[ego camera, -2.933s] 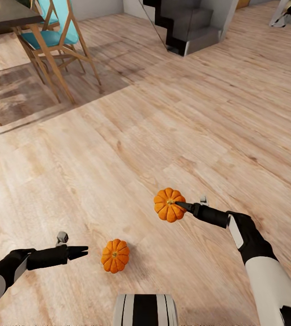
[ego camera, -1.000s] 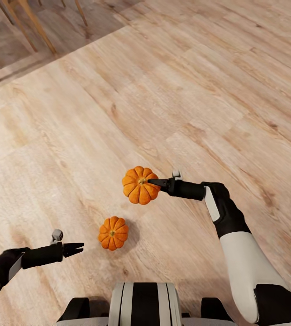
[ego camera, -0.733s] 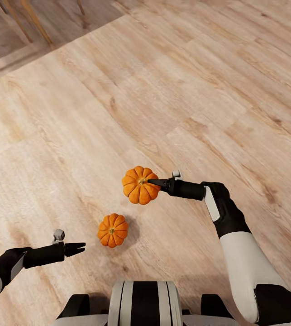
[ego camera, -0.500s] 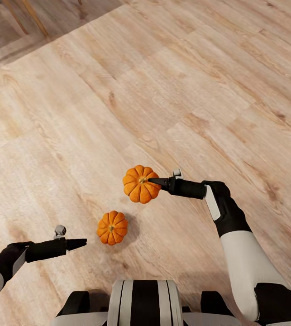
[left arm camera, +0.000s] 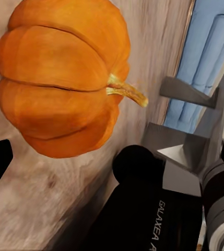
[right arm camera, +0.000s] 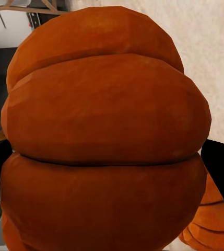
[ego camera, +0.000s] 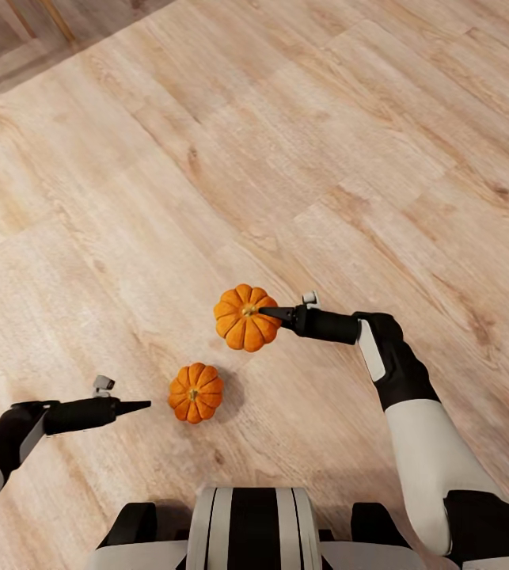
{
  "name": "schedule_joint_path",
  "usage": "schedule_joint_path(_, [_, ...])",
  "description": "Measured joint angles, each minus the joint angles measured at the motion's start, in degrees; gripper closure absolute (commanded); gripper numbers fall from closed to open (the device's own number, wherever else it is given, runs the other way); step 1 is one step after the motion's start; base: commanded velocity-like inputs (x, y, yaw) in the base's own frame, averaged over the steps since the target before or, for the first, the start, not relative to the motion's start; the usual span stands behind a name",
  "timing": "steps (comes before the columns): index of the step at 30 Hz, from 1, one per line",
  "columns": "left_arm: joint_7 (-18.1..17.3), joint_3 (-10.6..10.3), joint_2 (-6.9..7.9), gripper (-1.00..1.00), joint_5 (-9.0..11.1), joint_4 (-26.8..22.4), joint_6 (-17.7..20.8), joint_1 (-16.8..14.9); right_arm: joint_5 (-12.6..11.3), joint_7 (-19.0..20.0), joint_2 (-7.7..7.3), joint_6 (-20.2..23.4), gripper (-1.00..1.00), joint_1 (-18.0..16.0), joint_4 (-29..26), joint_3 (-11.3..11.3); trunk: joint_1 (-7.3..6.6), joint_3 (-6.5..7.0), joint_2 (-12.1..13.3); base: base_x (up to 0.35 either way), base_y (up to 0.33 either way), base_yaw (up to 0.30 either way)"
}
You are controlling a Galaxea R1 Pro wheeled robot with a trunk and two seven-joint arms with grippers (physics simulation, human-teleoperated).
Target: Place each of the two pumpkins and all three candles from the living room inside a cabinet in the living room (use any cabinet), then make sure every cabinet is closed, and position the cauldron so it is next to a table in the living room.
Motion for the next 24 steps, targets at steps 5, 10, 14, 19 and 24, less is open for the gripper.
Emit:
schedule_joint_path(5, [-0.1, 0.0, -0.87, -1.00, 0.0, -0.8, -0.2, -0.5, -0.1, 0.0, 0.11, 0.0, 1.00, -0.1, -0.3, 0.0, 0.13, 0.00, -0.1, 0.000, 0.000, 0.000])
schedule_joint_path(10, [-0.1, 0.0, -0.85, -1.00, -0.1, -0.8, -0.5, -1.3, -0.1, 0.1, 0.16, 0.0, 1.00, -0.1, -0.4, 0.0, 0.26, 0.00, -0.1, 0.000, 0.000, 0.000])
schedule_joint_path(14, [0.0, 0.1, 0.15, -1.00, -0.1, -0.8, -0.6, -1.4, -0.1, 0.0, 0.24, 0.0, 1.00, -0.1, -0.4, 0.0, 0.31, 0.00, -0.2, 0.000, 0.000, 0.000])
schedule_joint_path(19, [0.0, 0.8, 0.46, -1.00, 0.0, -0.8, -0.6, -1.4, -0.1, 0.0, 0.25, 0.0, 1.00, -0.1, -0.4, 0.0, 0.31, 0.00, -0.2, 0.000, 0.000, 0.000])
schedule_joint_path(24, [0.2, 1.2, 0.48, -1.00, -0.2, -0.8, -0.6, -1.4, -0.1, 0.1, 0.25, 0.0, 1.00, 0.0, -0.4, 0.0, 0.31, 0.00, -0.2, 0.000, 0.000, 0.000])
